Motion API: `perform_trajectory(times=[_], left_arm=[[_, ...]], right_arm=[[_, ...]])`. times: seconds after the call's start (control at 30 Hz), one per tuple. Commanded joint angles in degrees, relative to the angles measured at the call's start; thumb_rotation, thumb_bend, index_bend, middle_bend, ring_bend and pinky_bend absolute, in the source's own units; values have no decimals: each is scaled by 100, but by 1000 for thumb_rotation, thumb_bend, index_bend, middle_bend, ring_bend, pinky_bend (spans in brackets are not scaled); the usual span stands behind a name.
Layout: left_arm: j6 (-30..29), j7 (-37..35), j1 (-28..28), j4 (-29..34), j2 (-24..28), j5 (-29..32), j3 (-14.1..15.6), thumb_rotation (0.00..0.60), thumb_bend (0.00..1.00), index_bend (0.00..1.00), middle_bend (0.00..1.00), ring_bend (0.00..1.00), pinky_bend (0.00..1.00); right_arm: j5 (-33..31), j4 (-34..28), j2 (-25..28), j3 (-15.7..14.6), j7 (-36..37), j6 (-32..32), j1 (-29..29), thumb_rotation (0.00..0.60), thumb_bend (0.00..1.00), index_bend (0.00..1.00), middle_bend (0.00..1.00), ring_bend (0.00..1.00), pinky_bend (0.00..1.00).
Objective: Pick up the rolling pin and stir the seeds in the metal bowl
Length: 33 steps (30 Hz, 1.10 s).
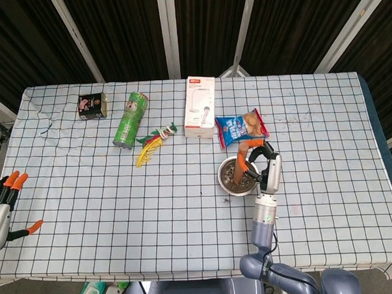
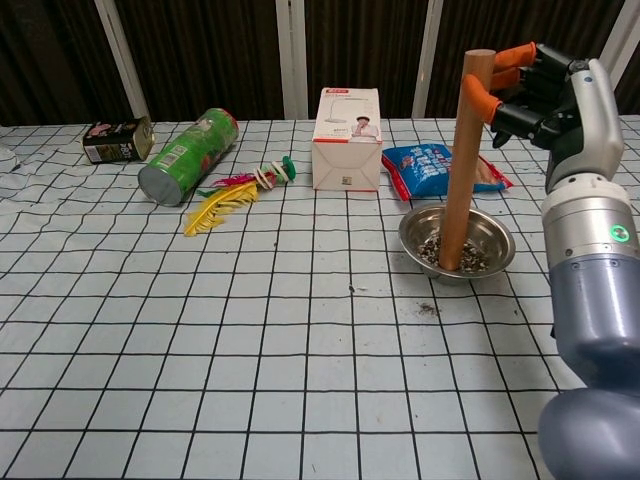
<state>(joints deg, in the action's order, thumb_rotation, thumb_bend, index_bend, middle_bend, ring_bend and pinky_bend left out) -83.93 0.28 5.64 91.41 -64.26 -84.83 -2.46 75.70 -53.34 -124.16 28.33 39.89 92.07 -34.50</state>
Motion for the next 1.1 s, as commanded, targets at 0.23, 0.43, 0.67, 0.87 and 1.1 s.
perform_trajectory(times=[0.23, 0.43, 0.67, 0.87, 1.1], left_arm=[[-4, -1, 1, -4, -3, -3, 0, 600, 201, 37, 0, 0, 0], [-2, 13, 3, 5, -5, 2, -3, 600, 200, 37, 0, 0, 0], [-2, 26, 6, 17, -5, 4, -6, 600, 201, 37, 0, 0, 0], [2, 38, 8, 28, -2, 12, -9, 600, 200, 37, 0, 0, 0], [0, 25, 6, 19, -1, 8, -5, 600, 200, 37, 0, 0, 0]], right_arm=[[92, -312, 183, 168, -158, 80, -107, 600, 836, 802, 722, 691, 694], [43, -308, 169, 122, -168, 36, -49, 600, 836, 803, 723, 690, 694], [-30, -41, 60, 43, -82, -47, 20, 600, 836, 803, 723, 691, 694], [-21, 156, -34, -6, 24, -61, 39, 600, 836, 802, 723, 690, 694], [57, 113, -10, 0, 30, 7, 25, 600, 836, 803, 722, 690, 694]])
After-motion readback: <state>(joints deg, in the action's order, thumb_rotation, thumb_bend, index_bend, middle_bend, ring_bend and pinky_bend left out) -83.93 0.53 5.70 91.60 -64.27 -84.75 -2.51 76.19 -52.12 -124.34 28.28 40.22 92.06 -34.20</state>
